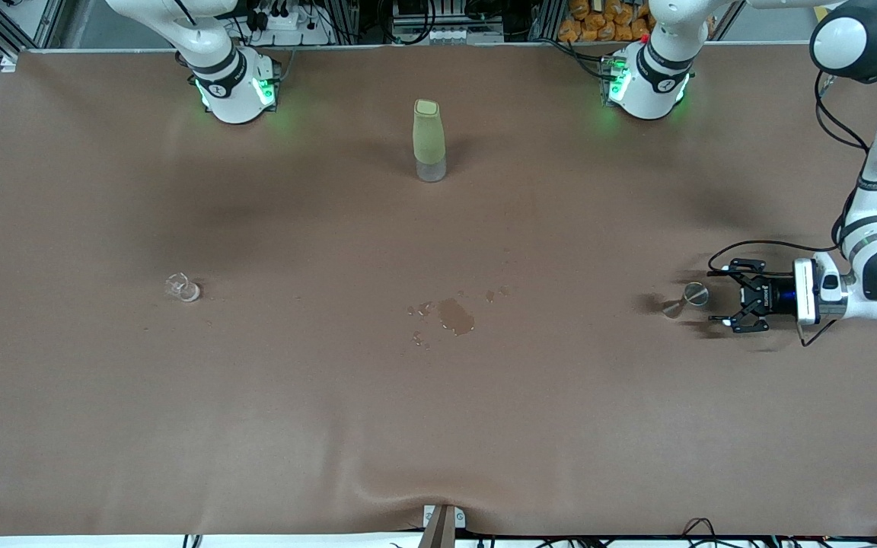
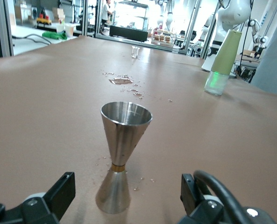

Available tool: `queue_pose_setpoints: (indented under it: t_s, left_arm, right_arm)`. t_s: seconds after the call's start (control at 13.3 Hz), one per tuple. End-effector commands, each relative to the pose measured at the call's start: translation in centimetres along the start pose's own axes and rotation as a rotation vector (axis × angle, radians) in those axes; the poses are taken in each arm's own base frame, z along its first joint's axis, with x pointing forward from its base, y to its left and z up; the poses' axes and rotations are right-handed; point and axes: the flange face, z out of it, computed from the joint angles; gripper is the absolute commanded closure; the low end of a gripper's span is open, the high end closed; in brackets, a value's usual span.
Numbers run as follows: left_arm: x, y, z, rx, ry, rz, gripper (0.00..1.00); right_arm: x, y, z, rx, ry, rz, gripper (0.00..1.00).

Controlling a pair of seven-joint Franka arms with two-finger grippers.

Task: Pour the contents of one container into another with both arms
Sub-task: 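Grasp the jigger with the left gripper while the right gripper reaches the beaker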

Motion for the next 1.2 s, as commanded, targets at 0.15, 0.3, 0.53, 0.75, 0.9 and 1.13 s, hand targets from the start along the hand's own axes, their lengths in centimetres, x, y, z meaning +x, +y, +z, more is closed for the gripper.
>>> queue_pose_setpoints:
  t_s: [0.15,0.3,0.53,0.75,0.9,1.13]
  left_arm:
    - [-1.2,-0.9,1.3,0.017,0.015,0.088,0.04]
    - [-1.6,-0.8,1.5,0.015,0.017,0.12,0.1]
    - [-1.5,-0.9,1.6,0.015,0.019,0.185,0.17]
    - [-1.3,-1.3,2.4,0.011,0.022,0.215,0.19]
    - [-1.1,-1.5,3.5,-0.018,0.01,0.22,0.21]
    - [-0.9,-1.7,3.9,-0.016,0.017,0.229,0.23]
  right_arm:
    - [-1.3,1.2,7.8,-0.026,0.142,-0.062,0.0]
    - [-2.9,1.9,11.3,-0.031,0.223,-0.068,0.0]
    - [-4.5,2.8,16.8,-0.047,0.357,-0.082,0.0]
    - [-5.9,2.9,22.2,-0.095,0.494,-0.075,0.0]
    - [-6.0,3.2,24.8,-0.15,0.555,-0.108,0.0]
    - [-5.8,2.8,29.2,-0.172,0.686,-0.116,0.0]
